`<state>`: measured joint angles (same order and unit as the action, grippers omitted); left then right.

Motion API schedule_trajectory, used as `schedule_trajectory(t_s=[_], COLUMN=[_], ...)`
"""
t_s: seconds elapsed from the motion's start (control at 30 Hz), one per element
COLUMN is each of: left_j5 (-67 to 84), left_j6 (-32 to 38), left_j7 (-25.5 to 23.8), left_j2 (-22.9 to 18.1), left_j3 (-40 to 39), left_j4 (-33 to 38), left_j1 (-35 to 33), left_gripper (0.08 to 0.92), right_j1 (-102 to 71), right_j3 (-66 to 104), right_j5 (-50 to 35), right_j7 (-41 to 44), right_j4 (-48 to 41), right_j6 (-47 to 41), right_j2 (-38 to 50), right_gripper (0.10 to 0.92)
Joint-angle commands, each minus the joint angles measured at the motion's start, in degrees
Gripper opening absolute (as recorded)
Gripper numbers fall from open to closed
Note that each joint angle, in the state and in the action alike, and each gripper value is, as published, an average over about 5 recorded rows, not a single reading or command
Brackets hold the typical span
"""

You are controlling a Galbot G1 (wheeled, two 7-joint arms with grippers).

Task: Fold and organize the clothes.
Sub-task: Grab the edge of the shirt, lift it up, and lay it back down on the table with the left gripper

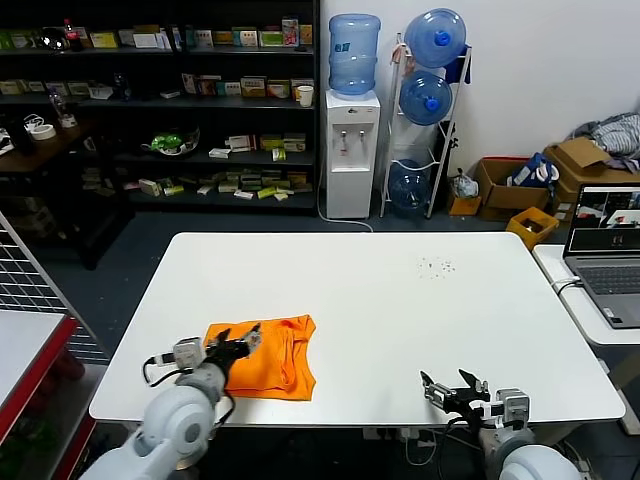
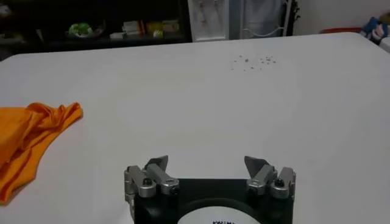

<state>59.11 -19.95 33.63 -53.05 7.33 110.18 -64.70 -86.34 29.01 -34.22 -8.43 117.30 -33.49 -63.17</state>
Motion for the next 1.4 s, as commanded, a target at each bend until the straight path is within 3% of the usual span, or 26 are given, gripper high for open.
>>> schedule_trajectory(t_s=[0.03,0.17,0.47,1.2,1.4], left_j5=[0.54,0.07,-1.52,-3.26,-3.73], left_j6=[4.78,6.7,6.49,5.27,5.46], left_j7=[-18.19,-22.14,-22.32,-22.25,-22.1], left_j2=[16.43,15.83,10.49,9.06,8.51], left_j3=[14.67,13.01,8.94,3.89,3.45], left_j4=[-5.85,-7.85,-7.63,-11.03,-11.07], left_j1=[-13.12,-13.43,-10.37,-6.76,-6.42], left_gripper=[0.774,0.819,0.823,0.819,0.69], right_j1=[0.43,0.68,-0.78,-0.48,-0.74], right_j3=[-0.47,-0.74,0.8,0.36,0.39], right_j5=[0.03,-0.02,-0.28,-0.26,-0.2], right_j7=[0.01,-0.21,-0.25,-0.39,-0.37], right_j4=[-0.07,0.12,0.69,0.37,0.36], right_j6=[0.03,-0.2,-0.26,-0.39,-0.32], right_j2=[-0.11,-0.03,0.67,0.42,0.35], right_gripper=[0.823,0.823,0.823,0.823,0.823])
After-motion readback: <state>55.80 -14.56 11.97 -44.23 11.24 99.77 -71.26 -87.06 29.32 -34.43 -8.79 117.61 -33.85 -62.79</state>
